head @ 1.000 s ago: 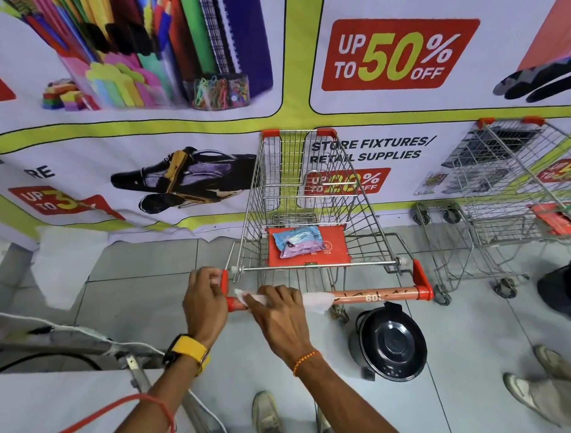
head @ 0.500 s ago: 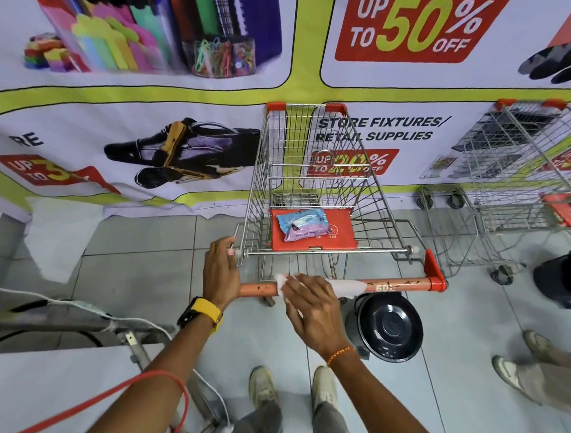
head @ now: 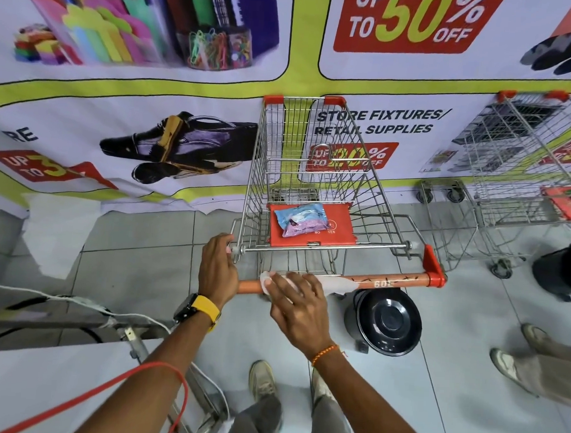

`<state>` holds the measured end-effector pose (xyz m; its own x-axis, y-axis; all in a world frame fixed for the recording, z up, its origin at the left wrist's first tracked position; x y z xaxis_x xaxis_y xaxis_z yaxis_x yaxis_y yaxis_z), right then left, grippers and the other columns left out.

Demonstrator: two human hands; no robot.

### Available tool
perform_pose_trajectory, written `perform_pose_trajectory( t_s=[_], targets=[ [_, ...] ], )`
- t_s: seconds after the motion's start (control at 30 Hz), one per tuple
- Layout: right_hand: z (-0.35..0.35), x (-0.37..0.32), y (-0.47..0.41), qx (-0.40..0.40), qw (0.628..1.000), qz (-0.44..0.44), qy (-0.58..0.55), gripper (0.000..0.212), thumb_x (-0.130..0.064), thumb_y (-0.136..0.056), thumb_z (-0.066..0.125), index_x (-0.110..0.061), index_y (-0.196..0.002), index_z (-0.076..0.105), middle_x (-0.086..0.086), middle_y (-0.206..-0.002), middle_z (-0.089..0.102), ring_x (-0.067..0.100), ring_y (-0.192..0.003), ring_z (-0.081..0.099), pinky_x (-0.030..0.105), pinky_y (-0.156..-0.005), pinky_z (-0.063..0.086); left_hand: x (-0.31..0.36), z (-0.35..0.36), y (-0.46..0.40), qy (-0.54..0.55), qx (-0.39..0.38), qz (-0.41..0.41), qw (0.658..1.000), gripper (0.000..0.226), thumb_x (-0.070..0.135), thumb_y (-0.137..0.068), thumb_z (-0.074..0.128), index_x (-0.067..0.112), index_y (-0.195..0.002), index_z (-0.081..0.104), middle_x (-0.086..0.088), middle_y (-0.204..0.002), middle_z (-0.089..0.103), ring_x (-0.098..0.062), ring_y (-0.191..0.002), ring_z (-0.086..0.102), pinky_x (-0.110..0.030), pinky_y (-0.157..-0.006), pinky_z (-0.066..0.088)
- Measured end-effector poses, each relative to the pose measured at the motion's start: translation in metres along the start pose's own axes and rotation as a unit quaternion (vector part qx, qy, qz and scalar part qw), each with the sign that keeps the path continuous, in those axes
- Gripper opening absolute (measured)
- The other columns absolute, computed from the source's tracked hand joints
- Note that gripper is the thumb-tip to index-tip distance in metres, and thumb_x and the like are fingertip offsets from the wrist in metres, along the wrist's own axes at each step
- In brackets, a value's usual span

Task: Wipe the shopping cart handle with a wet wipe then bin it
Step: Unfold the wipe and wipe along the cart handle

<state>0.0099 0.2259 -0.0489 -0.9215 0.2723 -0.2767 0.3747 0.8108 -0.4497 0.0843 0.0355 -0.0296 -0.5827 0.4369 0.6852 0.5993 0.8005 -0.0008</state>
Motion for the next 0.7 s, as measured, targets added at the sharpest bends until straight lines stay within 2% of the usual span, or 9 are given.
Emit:
perform_pose_trajectory(
  t_s=[0.1, 0.2, 0.37, 0.43, 0.53, 0.6, 0.7],
  targets=[
    [0.012, -0.020, -0.006, -0.006, 1.000, -0.011, -0.021, 0.041, -0.021, -0.095, 0.060, -0.021, -0.136, 0.065, -0.001, -0.139, 0.066, 0.030, -0.115, 0.064, 0.047, -0.106, 0.042, -0.002, -0.001, 0.000, -0.010, 0.003, 0.012, 1.000, 0.043, -0.012, -0.085, 0.038, 0.006, -0.118, 0.060, -0.013, -0.127, 0.062, -0.033, -0.120, 0.053, -0.033, -0.102, 0.040],
    [0.011, -0.012, -0.003, -0.011, 0.999, -0.027, -0.015, 0.038, -0.023, -0.096, 0.061, -0.022, -0.133, 0.067, -0.001, -0.140, 0.066, 0.031, -0.115, 0.064, 0.048, -0.106, 0.042, -0.005, -0.003, -0.002, -0.021, -0.001, 0.023, 1.000, 0.042, -0.012, -0.085, 0.038, 0.007, -0.116, 0.061, -0.012, -0.127, 0.062, -0.034, -0.121, 0.052, -0.032, -0.102, 0.038],
    [-0.016, 0.038, 0.022, 0.019, 0.997, 0.071, 0.021, 0.037, -0.021, -0.095, 0.064, -0.022, -0.131, 0.069, -0.003, -0.136, 0.069, 0.030, -0.118, 0.064, 0.045, -0.113, 0.036, 0.000, -0.004, -0.001, -0.056, -0.009, 0.049, 0.997, 0.033, -0.004, -0.090, 0.045, 0.008, -0.115, 0.063, -0.014, -0.132, 0.060, -0.035, -0.127, 0.048, -0.046, -0.107, 0.043],
    [-0.020, 0.044, 0.026, 0.026, 0.994, 0.106, 0.027, 0.037, -0.020, -0.094, 0.065, -0.021, -0.130, 0.070, -0.002, -0.136, 0.069, 0.030, -0.120, 0.063, 0.045, -0.115, 0.035, 0.002, -0.002, -0.001, -0.115, -0.038, 0.081, 0.989, 0.032, 0.010, -0.095, 0.044, 0.008, -0.120, 0.063, -0.016, -0.139, 0.057, -0.036, -0.133, 0.046, -0.050, -0.114, 0.037],
    [-0.007, 0.025, 0.019, 0.032, 0.989, 0.143, 0.011, 0.033, -0.025, -0.097, 0.060, -0.023, -0.128, 0.071, -0.004, -0.134, 0.070, 0.029, -0.119, 0.062, 0.049, -0.113, 0.038, 0.006, 0.002, 0.001, -0.209, -0.101, 0.123, 0.965, 0.046, 0.029, -0.099, 0.032, 0.015, -0.134, 0.057, -0.007, -0.150, 0.051, -0.029, -0.146, 0.037, -0.052, -0.124, 0.016],
    [0.005, 0.006, 0.010, 0.030, 0.992, 0.120, -0.006, 0.035, -0.025, -0.098, 0.058, -0.024, -0.132, 0.068, -0.005, -0.135, 0.068, 0.029, -0.118, 0.061, 0.049, -0.112, 0.037, 0.011, 0.005, 0.000, -0.254, -0.130, 0.146, 0.947, 0.054, 0.037, -0.100, 0.021, 0.016, -0.138, 0.054, -0.004, -0.150, 0.052, -0.025, -0.147, 0.036, -0.051, -0.125, 0.010],
    [0.015, -0.008, 0.003, 0.029, 0.996, 0.080, -0.020, 0.036, -0.023, -0.097, 0.063, -0.025, -0.133, 0.066, -0.004, -0.134, 0.067, 0.028, -0.116, 0.060, 0.045, -0.111, 0.036, 0.017, 0.010, -0.003, -0.270, -0.164, 0.174, 0.933, 0.063, 0.040, -0.099, 0.012, 0.013, -0.139, 0.053, -0.005, -0.148, 0.055, -0.023, -0.146, 0.038, -0.046, -0.126, 0.010]
  ],
)
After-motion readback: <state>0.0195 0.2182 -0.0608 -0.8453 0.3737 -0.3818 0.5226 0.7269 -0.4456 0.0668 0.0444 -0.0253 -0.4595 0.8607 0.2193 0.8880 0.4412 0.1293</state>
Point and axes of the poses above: each hand's wrist, its own y-axis away from the middle knuckle, its own z-axis out of the palm, x = y × z, the point moved 2 cm from there along -y, towards the middle knuckle
